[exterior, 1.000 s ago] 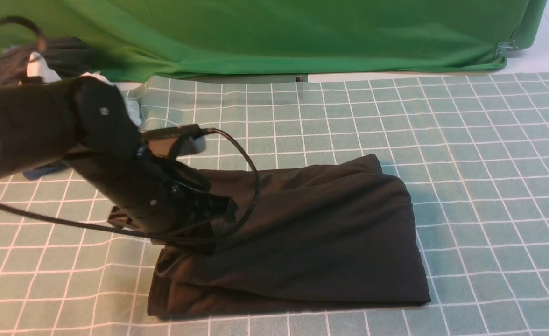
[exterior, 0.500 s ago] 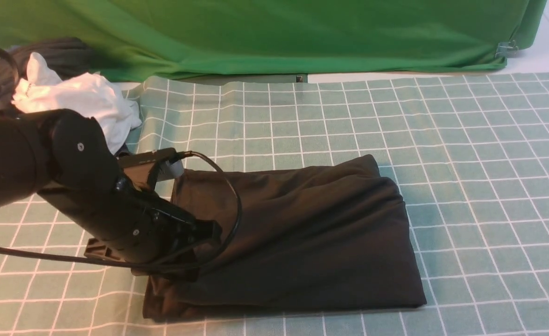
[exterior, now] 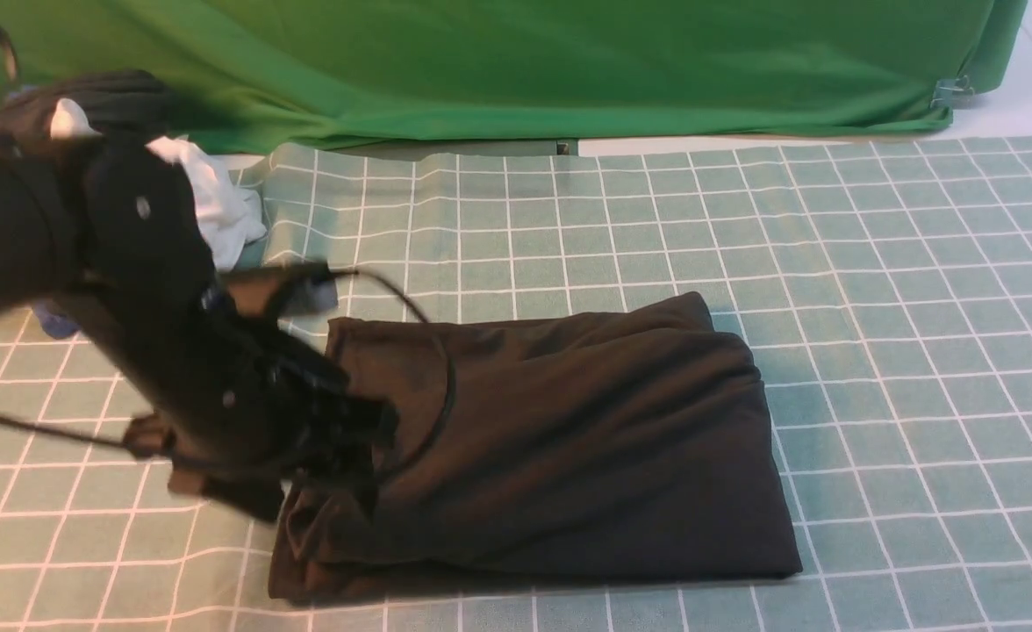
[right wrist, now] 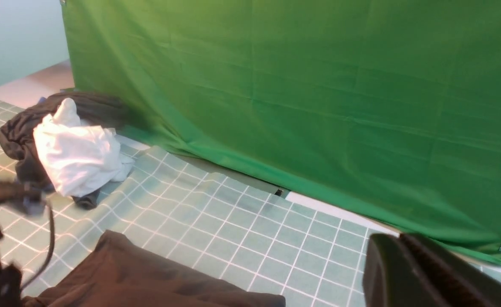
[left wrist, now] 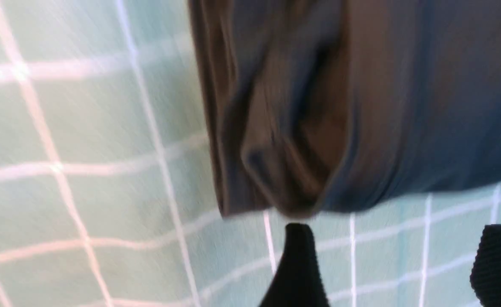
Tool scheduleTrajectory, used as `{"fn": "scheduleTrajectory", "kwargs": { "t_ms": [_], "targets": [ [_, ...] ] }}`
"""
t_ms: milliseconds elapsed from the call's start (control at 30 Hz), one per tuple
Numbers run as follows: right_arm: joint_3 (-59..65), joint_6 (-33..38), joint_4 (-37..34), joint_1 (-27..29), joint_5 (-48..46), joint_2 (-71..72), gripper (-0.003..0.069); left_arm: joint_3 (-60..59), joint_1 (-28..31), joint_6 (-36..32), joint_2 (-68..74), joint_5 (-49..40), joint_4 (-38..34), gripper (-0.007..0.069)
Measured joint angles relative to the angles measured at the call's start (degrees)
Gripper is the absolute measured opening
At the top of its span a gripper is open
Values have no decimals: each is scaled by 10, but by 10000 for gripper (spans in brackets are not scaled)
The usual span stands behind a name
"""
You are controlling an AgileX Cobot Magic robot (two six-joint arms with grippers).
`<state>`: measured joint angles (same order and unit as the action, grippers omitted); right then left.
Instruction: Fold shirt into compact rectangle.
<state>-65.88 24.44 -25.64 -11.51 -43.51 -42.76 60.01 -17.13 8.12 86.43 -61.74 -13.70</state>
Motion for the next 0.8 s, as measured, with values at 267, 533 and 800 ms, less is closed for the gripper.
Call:
{"fn": "scheduleTrajectory", "kwargs": {
  "t_ms": [267,533,800],
  "targets": [
    [0,0,0,0,-4,0,34,50,0,-36,-4,61,-53,242],
    [0,0,0,0,-4,0,41,50,0,-118,90,95,-147,5],
    [0,0,1,0,-4,0,51,50,0,-59,169,96,-51,1]
  ]
}}
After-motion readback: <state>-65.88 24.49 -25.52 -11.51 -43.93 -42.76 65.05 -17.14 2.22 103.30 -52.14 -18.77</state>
